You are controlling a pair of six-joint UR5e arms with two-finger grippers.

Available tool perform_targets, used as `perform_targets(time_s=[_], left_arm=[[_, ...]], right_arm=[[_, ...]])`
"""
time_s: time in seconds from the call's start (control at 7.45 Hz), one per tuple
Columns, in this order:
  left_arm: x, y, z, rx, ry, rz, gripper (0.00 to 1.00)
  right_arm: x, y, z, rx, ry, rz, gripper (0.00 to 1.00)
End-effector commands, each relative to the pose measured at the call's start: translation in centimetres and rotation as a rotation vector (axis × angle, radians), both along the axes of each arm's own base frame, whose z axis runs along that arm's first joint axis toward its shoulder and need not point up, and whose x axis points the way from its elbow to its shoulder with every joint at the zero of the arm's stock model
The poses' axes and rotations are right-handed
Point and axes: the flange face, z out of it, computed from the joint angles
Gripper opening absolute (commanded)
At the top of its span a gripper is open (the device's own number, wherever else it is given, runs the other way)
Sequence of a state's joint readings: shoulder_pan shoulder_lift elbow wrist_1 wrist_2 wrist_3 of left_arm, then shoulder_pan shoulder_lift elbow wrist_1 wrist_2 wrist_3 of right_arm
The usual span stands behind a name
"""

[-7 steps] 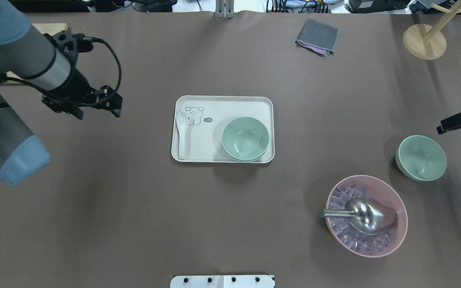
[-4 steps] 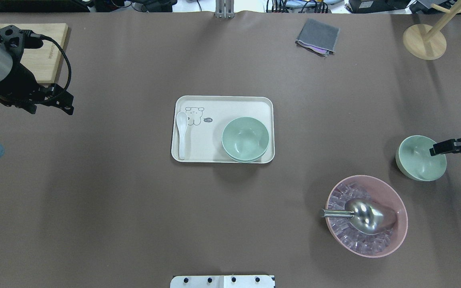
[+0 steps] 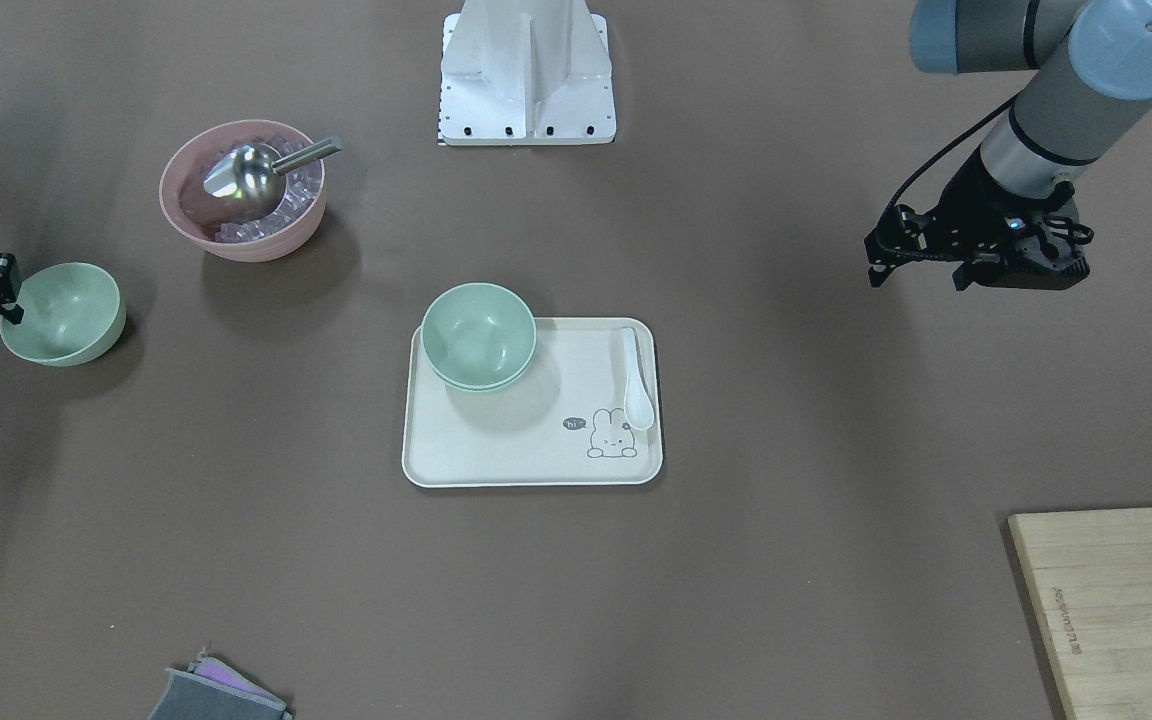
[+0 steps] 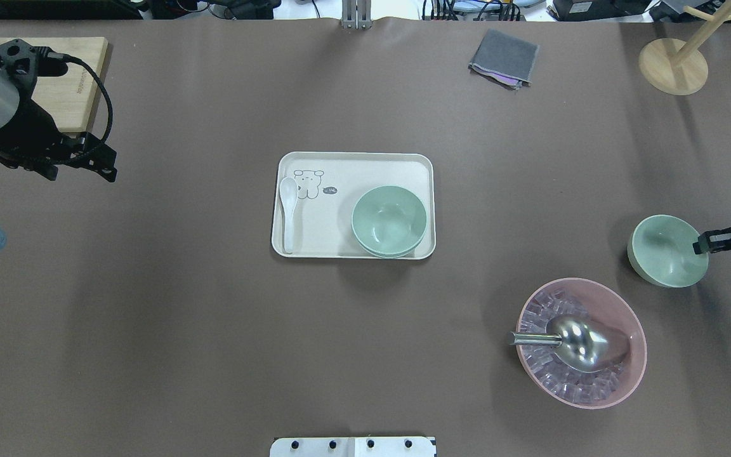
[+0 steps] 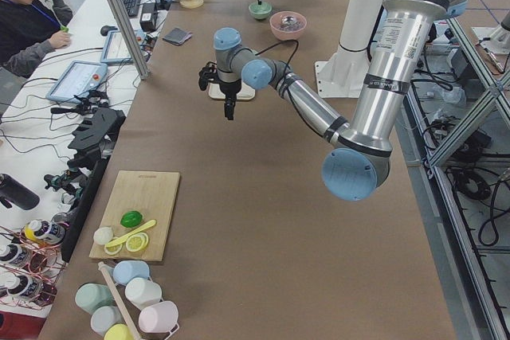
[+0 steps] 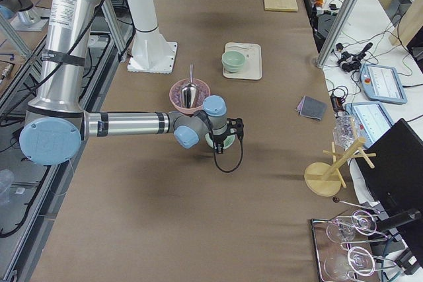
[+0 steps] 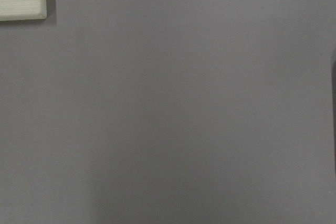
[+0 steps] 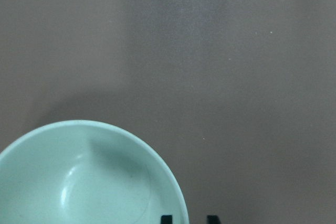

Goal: Stack green bowls together

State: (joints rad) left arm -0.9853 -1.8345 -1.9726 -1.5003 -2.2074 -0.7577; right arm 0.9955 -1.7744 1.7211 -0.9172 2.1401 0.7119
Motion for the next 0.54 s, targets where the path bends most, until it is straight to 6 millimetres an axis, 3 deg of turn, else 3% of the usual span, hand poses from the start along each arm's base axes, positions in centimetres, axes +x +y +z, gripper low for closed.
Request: perform_targets(time_s=[0.0, 0.27, 0.4], left_arm=[[0.0, 0.0, -0.1, 0.001, 0.001, 0.0, 0.98], [-0.3, -0.1, -0.5, -0.019, 0.032, 0.015, 0.98], [-1.8, -0.7, -0.5, -0.021, 0.038, -0.009, 0.98]], right_arm=[[-0.2, 0.1, 0.0, -0.001, 0.0, -0.003, 0.0], [-0.7, -0.4, -0.8, 0.0, -0.01, -0.009, 0.0], [-1.3, -1.3, -1.4, 0.002, -0.016, -0.012, 0.0]])
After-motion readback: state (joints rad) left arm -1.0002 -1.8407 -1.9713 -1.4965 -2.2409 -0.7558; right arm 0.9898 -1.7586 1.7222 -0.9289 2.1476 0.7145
